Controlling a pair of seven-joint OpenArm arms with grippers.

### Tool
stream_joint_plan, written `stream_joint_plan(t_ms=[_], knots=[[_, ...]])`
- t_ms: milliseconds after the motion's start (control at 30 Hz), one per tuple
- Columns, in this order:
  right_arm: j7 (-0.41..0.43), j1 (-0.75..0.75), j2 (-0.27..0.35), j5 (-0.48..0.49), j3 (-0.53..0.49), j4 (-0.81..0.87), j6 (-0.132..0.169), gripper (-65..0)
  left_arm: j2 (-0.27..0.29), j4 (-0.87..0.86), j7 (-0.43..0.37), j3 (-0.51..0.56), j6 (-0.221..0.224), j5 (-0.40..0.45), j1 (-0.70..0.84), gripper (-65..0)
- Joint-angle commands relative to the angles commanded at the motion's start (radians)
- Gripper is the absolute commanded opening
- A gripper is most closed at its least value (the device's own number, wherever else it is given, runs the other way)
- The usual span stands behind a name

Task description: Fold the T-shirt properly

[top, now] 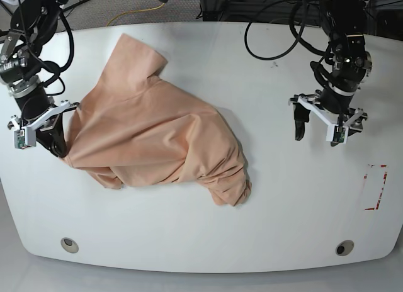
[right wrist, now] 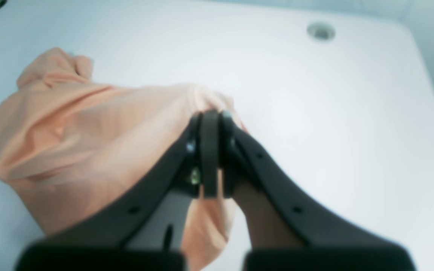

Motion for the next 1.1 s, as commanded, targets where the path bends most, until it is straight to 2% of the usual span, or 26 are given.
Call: stream_joint_plan(t_ms=[167,267,433,600,733,1000,1100], knots=[[-0.002,0.037,0.084,0.0,0.012,0.0,0.0,-65.0,0.002,-0.132,-0.008,0.112,0.005,0.0,-0.089,-14.4],[-0.002,0.048,0.117,0.0,0.012,0.0,0.0,-65.0,0.044,-0.259,-0.043,0.137,0.005,0.0,-0.163,-14.4],[-0.002,0.049,0.126,-0.003,0.012,-0.003,0.0,-65.0,0.084,-0.494,-0.132,0.163,0.005,0.002,-0.265,-14.4],[-0.002,0.049,0.121,-0.002,0.012,-0.005,0.0,-65.0,0.087,-0.706,-0.235,0.262,0.005,0.002,-0.367,-14.4],[-0.002,0.049,0.12,-0.006,0.011,-0.006,0.0,-65.0,0.091,-0.865,-0.287,0.293,0.005,0.002,-0.45,-14.4],[-0.002,0.049,0.118,-0.008,0.011,-0.008,0.0,-65.0,0.149,-1.146,-0.396,0.301,0.005,0.0,-0.585,-14.6],[-0.002,0.048,0.118,-0.009,0.011,-0.009,0.0,-65.0,0.178,-1.188,-0.442,0.305,0.034,0.002,-0.6,-14.6]])
